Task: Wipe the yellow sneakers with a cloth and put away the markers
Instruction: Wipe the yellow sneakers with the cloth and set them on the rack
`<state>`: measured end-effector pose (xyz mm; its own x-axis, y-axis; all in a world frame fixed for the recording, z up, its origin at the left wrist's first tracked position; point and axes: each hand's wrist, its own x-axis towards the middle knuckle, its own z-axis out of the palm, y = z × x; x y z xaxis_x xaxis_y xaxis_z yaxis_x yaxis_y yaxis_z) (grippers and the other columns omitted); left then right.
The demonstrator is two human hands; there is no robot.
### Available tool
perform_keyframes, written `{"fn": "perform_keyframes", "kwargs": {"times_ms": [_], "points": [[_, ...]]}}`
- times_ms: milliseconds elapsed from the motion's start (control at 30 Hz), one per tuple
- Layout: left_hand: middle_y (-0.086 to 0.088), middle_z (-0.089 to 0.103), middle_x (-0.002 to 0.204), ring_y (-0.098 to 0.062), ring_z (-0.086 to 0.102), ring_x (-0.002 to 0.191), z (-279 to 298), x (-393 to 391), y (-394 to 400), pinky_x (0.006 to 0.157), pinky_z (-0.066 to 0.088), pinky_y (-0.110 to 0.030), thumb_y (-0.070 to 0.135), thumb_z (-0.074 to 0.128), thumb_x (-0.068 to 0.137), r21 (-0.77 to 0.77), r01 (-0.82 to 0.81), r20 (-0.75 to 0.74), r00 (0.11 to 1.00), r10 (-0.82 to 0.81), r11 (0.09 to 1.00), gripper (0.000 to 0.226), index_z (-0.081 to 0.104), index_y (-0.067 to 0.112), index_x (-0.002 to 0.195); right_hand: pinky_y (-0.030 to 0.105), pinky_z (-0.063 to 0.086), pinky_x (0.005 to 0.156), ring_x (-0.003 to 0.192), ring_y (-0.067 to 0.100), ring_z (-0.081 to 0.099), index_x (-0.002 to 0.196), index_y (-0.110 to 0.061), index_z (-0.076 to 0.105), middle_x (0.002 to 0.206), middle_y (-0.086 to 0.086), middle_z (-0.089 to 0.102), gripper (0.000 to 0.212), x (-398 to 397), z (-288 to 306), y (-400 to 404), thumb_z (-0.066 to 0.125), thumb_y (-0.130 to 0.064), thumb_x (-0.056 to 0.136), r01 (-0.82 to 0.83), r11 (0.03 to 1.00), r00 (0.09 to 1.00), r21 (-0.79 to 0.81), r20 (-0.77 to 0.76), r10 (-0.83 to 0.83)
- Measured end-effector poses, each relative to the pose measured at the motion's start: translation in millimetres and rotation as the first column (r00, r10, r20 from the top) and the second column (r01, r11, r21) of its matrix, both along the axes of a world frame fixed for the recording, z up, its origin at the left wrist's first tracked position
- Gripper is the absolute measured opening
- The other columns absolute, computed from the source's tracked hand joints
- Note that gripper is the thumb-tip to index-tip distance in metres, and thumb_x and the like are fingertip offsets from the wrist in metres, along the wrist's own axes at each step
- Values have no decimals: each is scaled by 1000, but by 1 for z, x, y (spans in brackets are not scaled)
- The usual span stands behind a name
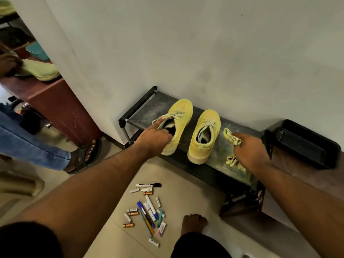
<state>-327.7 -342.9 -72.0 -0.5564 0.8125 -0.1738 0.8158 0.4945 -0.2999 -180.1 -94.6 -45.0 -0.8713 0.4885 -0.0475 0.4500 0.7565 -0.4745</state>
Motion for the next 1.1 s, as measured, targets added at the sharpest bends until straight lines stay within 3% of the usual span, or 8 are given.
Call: {"fn": "perform_keyframes", "kwargs": {"times_ms": [133,367,467,533,633,800,933,1100], "points": [[6,67,102,-13,60,112,-3,-13,17,100,-36,-35,15,52,92,35,-8,11,1000,8,999,23,64,24,110,34,49,87,107,30,61,128,-27,58,118,6,67,50,-18,-16,1,51,-12,81,-74,994,995,86,72,68],[3,68,111,-14,58,117,14,-21,38,117,-16,-40,31,52,94,62,-84,120,990,76,995,22,66,22,108,33,50,80,100,28,63,119,-27,59,111,4,68,46,-20,-7,0,50,-7,79,-168,976,980,137,135,150],[-3,63,127,-18,54,123,30,-4,58,119,-4,-37,35,54,93,287,-89,120,991,57,954,38,61,17,126,38,51,86,107,31,60,124,-24,56,122,6,62,47,-7,13,14,49,-9,79,-233,953,964,193,176,200],[-8,63,127,-23,56,122,37,15,88,120,6,-38,27,58,91,457,-27,93,996,-18,889,39,61,11,127,40,51,87,107,32,60,127,-23,53,128,5,58,50,7,29,36,49,-10,79,-239,942,961,236,196,195],[-16,60,132,-31,55,123,40,47,141,115,23,-39,18,61,89,559,-33,183,979,-85,828,42,60,5,129,40,52,84,102,32,62,126,-20,53,125,5,58,51,27,51,77,49,-7,78,-212,936,966,281,206,156],[-10,37,152,-26,31,141,34,110,233,118,20,-35,27,50,95,410,-36,354,927,-123,911,55,36,11,146,36,50,80,102,34,59,125,-17,55,119,12,58,44,58,73,158,49,-3,84,-91,912,972,400,235,-6],[-9,20,160,-23,15,148,15,139,279,120,9,-36,34,52,95,287,-53,472,877,-93,957,71,18,11,153,35,46,73,96,34,60,111,-14,56,109,12,60,30,69,57,200,48,-3,84,-127,882,952,455,305,-20],[-8,34,153,-27,32,140,7,125,309,114,24,-36,31,53,96,339,-203,499,867,8,919,65,24,13,152,37,45,77,99,35,60,105,-13,58,109,14,61,23,64,14,209,47,-5,87,-126,893,964,433,267,6]]}}
